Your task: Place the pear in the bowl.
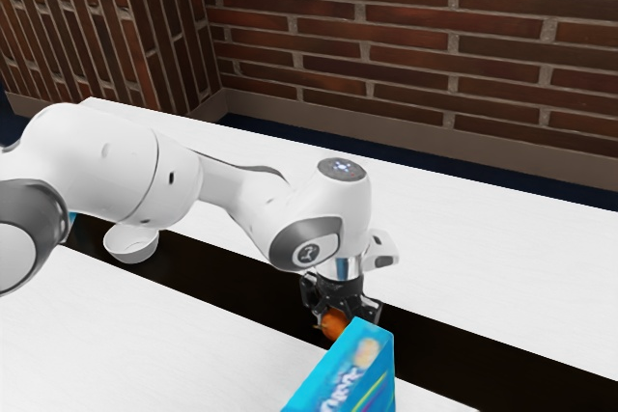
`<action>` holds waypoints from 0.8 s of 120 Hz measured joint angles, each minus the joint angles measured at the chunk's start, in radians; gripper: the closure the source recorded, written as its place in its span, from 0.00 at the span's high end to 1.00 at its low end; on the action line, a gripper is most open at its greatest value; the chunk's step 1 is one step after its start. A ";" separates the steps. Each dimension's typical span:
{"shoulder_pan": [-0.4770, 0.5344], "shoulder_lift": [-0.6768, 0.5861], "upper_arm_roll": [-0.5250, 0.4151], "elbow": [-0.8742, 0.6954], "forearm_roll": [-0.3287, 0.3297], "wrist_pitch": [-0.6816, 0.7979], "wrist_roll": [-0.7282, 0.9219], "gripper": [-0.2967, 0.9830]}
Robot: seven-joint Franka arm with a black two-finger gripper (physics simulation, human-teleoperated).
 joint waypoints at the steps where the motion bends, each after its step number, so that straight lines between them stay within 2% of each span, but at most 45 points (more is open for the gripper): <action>1: 0.000 0.000 0.000 -0.001 0.000 0.001 0.000 0.57; 32: 0.007 -0.046 0.000 -0.007 0.004 0.012 0.007 0.52; 44: 0.055 -0.098 0.000 -0.046 0.006 0.010 0.007 0.51; 63: 0.217 -0.203 0.000 -0.114 0.009 0.001 0.012 0.50; 96: 0.537 -0.267 0.001 -0.119 0.015 -0.027 0.022 0.49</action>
